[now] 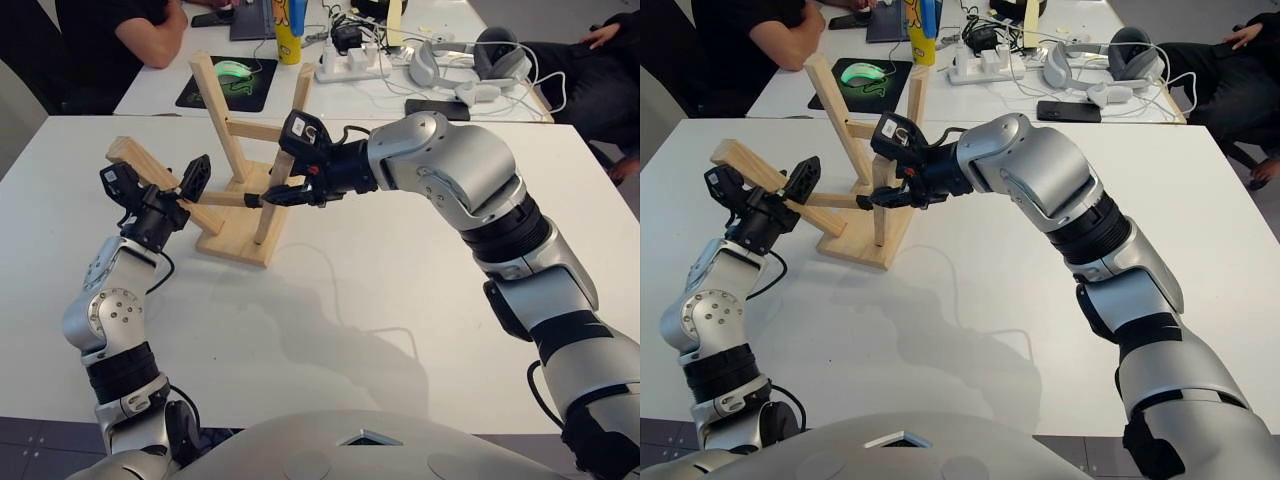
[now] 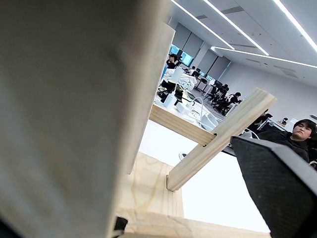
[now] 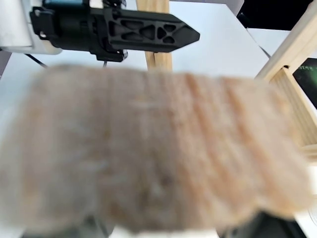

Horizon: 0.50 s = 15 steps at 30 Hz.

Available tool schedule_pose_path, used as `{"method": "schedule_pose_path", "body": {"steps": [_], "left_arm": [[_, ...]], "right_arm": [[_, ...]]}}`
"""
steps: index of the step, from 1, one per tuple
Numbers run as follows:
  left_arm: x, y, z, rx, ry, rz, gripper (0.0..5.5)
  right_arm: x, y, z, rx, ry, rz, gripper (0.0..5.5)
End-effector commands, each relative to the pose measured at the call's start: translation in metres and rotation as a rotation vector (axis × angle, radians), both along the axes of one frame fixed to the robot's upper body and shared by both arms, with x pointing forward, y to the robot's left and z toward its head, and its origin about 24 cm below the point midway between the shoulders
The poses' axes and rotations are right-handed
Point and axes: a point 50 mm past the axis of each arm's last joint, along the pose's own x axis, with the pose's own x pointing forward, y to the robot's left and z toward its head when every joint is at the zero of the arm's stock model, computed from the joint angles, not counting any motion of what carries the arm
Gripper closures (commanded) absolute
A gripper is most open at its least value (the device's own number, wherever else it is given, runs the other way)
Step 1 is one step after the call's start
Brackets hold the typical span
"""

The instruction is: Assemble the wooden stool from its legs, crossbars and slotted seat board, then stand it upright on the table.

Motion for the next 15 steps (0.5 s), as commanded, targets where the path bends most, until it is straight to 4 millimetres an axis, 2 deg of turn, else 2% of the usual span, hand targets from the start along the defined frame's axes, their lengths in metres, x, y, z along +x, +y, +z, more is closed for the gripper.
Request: {"method": "schedule_pose_path", "body": {"steps": [1, 9, 15], "left_arm": [[-0.001, -0.048, -0.012, -0.149, 0.04, -0.265, 0.5], [0.001, -0.047, -0.014, -0.148, 0.047, -0.266, 0.5], [0.002, -0.046, -0.014, -0.153, 0.045, -0.27, 0.5]], "right_arm": [[-0.013, -0.004, -0.105, -0.332, 0.256, -0.063, 3.43], [-0.008, 0.002, -0.114, -0.29, 0.367, -0.063, 3.43], [0.007, -0.015, -0.122, -0.269, 0.414, -0.157, 3.43]]}}
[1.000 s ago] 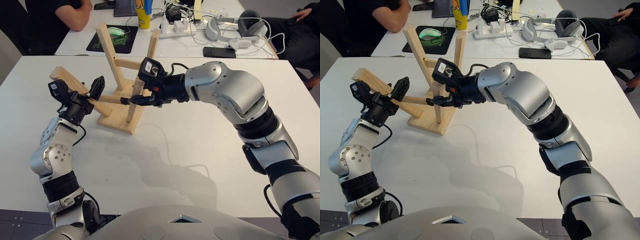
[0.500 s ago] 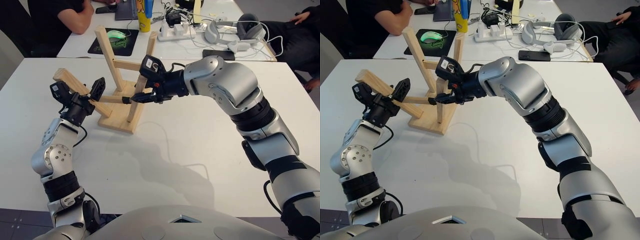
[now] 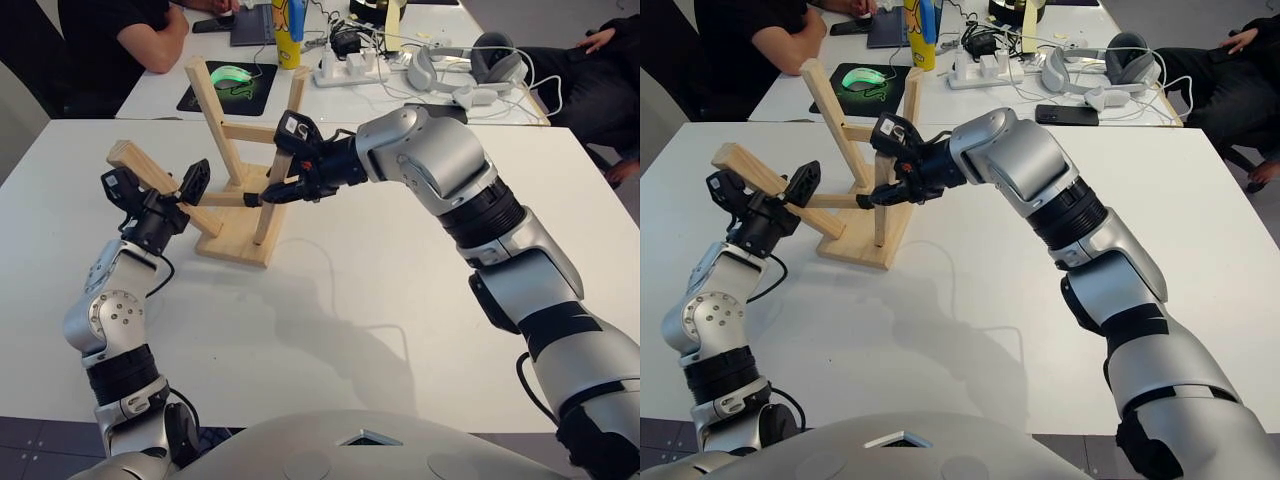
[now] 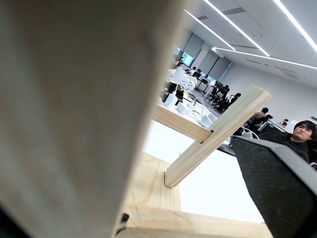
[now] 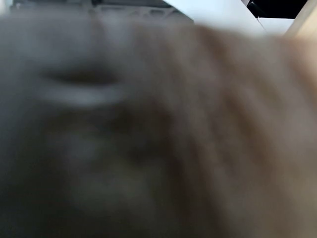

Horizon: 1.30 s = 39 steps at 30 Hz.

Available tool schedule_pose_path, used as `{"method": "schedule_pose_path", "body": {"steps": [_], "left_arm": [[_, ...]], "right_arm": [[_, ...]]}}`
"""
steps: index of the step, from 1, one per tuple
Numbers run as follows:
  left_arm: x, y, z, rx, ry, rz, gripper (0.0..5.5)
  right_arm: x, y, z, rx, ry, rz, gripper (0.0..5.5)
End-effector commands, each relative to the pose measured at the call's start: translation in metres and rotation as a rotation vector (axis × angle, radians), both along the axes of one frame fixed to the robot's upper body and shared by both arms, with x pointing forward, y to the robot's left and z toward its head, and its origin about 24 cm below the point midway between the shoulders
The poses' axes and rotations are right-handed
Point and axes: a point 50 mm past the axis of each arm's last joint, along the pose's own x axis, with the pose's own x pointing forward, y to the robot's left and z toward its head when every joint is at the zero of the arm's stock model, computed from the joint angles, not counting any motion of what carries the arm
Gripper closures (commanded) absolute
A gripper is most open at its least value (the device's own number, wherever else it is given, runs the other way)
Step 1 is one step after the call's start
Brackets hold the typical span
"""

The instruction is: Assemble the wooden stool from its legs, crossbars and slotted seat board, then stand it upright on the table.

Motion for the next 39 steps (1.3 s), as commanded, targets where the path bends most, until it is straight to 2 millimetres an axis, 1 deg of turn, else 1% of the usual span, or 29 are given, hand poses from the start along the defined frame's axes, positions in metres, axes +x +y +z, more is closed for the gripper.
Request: {"method": "schedule_pose_path", "body": {"steps": [1, 3, 5, 6, 9, 13, 17, 21, 24, 31, 39], "left_arm": [[0.003, -0.048, -0.009, -0.141, 0.024, -0.275, 0.5], [0.004, -0.048, -0.009, -0.142, 0.027, -0.276, 0.5], [0.004, -0.049, -0.009, -0.144, 0.026, -0.276, 0.5], [0.004, -0.049, -0.008, -0.145, 0.025, -0.277, 0.5], [0.004, -0.05, -0.008, -0.149, 0.025, -0.277, 0.5], [0.004, -0.052, -0.009, -0.147, 0.031, -0.284, 0.5], [0.003, -0.051, -0.011, -0.14, 0.036, -0.283, 0.5], [0.003, -0.052, -0.01, -0.138, 0.035, -0.285, 0.5], [0.005, -0.054, -0.01, -0.141, 0.033, -0.294, 0.5], [0.006, -0.056, -0.01, -0.142, 0.029, -0.296, 0.5], [0.008, -0.058, -0.009, -0.131, 0.03, -0.307, 0.5]], "right_arm": [[-0.012, -0.023, -0.111, -0.273, 0.325, -0.171, 3.43], [-0.008, -0.026, -0.112, -0.285, 0.305, -0.181, 3.43], [-0.011, -0.024, -0.113, -0.326, 0.241, -0.137, 3.43], [-0.015, -0.022, -0.113, -0.349, 0.201, -0.109, 3.43], [-0.032, -0.01, -0.114, -0.372, 0.152, -0.029, 3.43], [-0.046, -0.002, -0.119, -0.374, 0.168, 0.014, 3.43], [-0.044, 0.002, -0.119, -0.37, 0.178, 0.005, 3.43], [-0.039, 0.013, -0.114, -0.361, 0.172, 0.019, 3.43], [-0.037, 0.018, -0.114, -0.362, 0.184, 0.032, 3.43], [-0.04, 0.023, -0.119, -0.392, 0.207, 0.088, 3.43], [-0.033, 0.03, -0.119, -0.411, 0.229, 0.125, 3.43]]}}
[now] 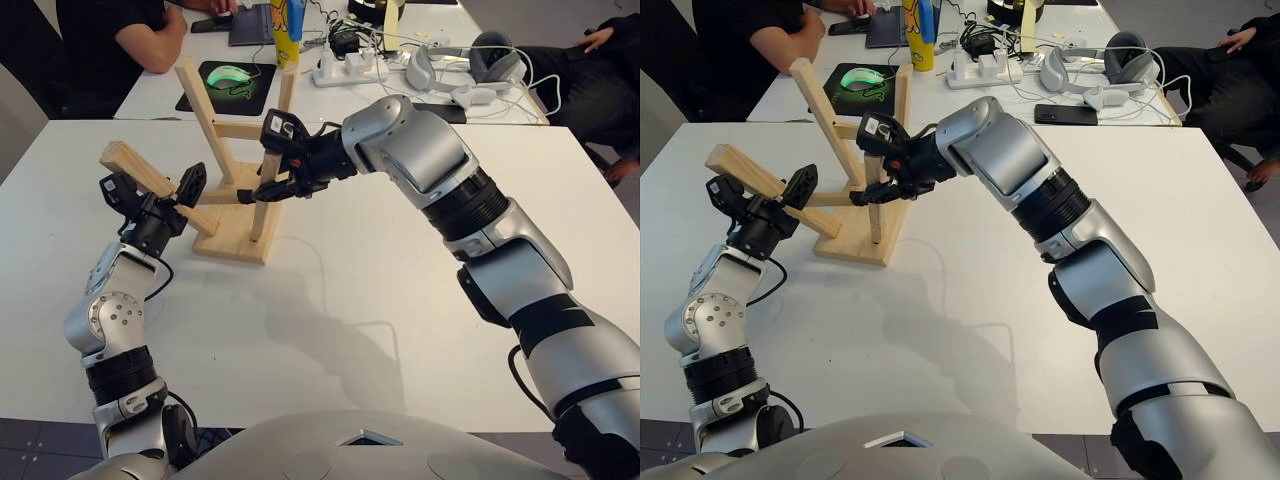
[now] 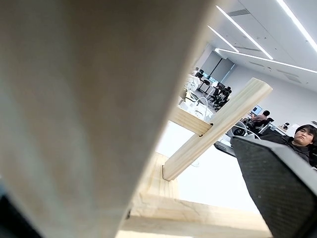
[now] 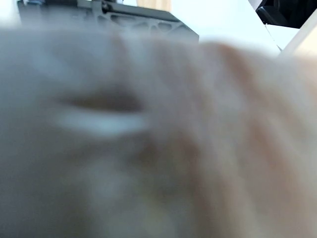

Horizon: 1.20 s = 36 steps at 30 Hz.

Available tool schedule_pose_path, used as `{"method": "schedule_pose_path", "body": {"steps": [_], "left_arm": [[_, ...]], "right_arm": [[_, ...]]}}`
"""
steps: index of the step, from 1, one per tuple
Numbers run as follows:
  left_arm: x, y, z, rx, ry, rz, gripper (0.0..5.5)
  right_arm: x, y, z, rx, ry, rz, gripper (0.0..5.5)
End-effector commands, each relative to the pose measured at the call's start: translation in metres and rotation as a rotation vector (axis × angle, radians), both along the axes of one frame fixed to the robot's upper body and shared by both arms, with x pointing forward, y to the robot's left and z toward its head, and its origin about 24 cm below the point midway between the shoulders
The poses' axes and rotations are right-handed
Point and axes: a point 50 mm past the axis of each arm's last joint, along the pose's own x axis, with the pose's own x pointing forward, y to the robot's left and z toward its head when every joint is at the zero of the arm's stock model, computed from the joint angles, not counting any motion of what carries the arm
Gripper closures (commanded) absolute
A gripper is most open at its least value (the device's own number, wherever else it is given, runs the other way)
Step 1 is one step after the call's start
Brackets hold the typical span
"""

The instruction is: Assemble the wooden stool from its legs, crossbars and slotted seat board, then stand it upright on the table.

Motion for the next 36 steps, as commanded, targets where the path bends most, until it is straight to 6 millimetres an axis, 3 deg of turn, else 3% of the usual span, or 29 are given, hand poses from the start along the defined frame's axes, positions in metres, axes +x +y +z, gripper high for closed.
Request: {"method": "schedule_pose_path", "body": {"steps": [1, 10, 13, 18, 25, 30, 36], "left_arm": [[0.007, -0.061, -0.003, -0.113, 0.017, -0.32, 0.5], [0.009, -0.07, 0.011, -0.049, -0.008, -0.34, 0.5], [0.011, -0.088, 0.029, -0.004, -0.05, -0.379, 0.5], [0.01, -0.135, 0.057, 0.071, -0.117, -0.498, 0.5], [-0.003, -0.168, 0.052, 0.118, -0.089, -0.614, 0.5], [-0.004, -0.17, 0.047, 0.137, -0.073, -0.63, 0.5], [0.002, -0.151, 0.04, 0.144, -0.062, -0.575, 0.5]], "right_arm": [[-0.037, 0.011, -0.126, -0.371, 0.294, 0.021, 3.43], [-0.035, 0.013, -0.127, -0.435, 0.198, 0.067, 3.44], [-0.038, 0.017, -0.127, -0.441, 0.189, 0.095, 3.44], [-0.04, 0.016, -0.128, -0.442, 0.188, 0.094, 3.44], [-0.039, 0.02, -0.127, -0.424, 0.187, 0.08, 3.44], [-0.045, 0.023, -0.131, -0.419, 0.195, 0.089, 3.44], [-0.035, 0.013, -0.132, -0.329, 0.178, -0.008, 3.44]]}}
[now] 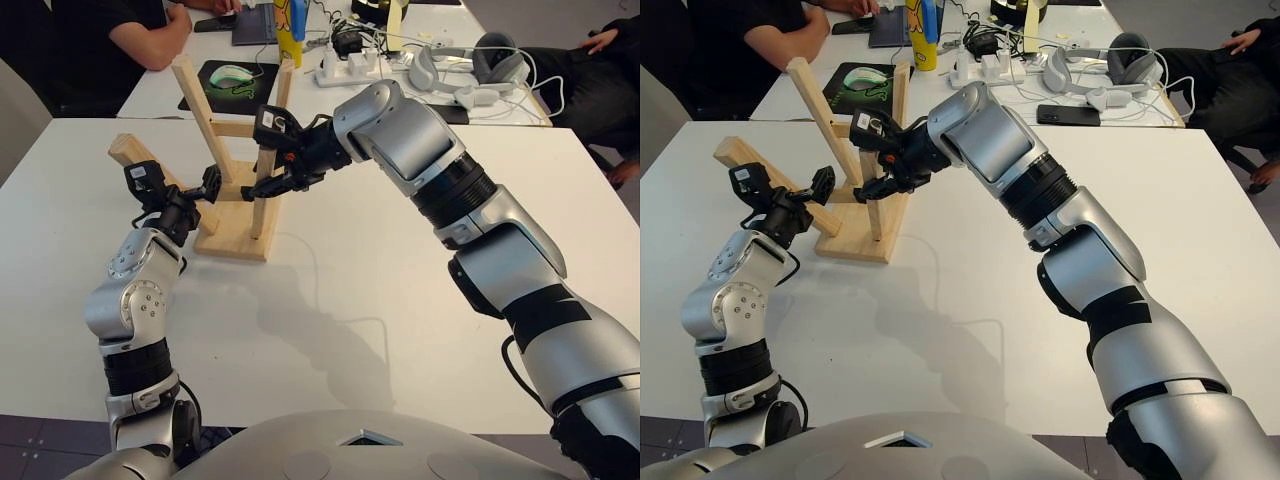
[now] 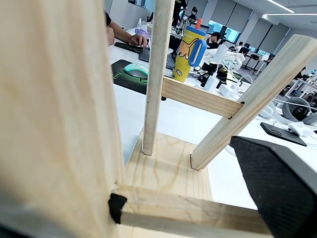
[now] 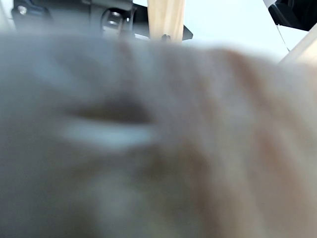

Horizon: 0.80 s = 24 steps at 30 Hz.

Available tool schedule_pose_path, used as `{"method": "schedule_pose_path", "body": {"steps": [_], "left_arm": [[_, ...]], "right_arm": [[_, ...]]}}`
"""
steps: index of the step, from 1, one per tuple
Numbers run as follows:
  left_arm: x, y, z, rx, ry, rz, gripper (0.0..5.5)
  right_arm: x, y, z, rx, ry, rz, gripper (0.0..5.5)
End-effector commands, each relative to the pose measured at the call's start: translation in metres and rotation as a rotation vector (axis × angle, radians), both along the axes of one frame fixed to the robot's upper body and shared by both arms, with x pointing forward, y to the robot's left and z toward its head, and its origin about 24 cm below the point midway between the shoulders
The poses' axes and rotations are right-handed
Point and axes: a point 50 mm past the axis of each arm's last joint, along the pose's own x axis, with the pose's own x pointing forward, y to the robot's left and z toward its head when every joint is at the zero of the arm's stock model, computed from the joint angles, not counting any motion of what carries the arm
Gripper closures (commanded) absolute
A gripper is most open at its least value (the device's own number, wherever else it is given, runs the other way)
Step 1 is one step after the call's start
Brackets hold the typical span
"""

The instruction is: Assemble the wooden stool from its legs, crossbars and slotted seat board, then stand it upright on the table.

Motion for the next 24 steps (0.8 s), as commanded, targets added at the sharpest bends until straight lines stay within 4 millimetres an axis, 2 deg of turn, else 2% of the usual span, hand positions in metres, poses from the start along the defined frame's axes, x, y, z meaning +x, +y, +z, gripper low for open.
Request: {"method": "schedule_pose_path", "body": {"steps": [1, 5, 11, 23, 24], "left_arm": [[-0.006, -0.121, 0.028, -0.13, -0.079, -0.703, 0.5], [-0.005, -0.11, 0.02, -0.133, -0.06, -0.672, 0.5], [-0.006, -0.104, 0.012, -0.146, -0.035, -0.656, 0.5], [-0.008, -0.103, 0.001, -0.173, -0.01, -0.644, 0.5], [-0.008, -0.103, 0.0, -0.176, -0.007, -0.642, 0.5]], "right_arm": [[-0.042, 0.007, -0.134, -0.282, 0.173, -0.064, 3.44], [-0.032, -0.005, -0.125, -0.118, 0.158, -0.194, 3.44], [-0.022, -0.009, -0.097, 0.102, 0.083, -0.227, 3.44], [-0.016, -0.002, -0.035, 0.068, -0.096, -0.129, 3.44], [-0.015, -0.002, -0.031, 0.057, -0.114, -0.123, 3.07]]}}
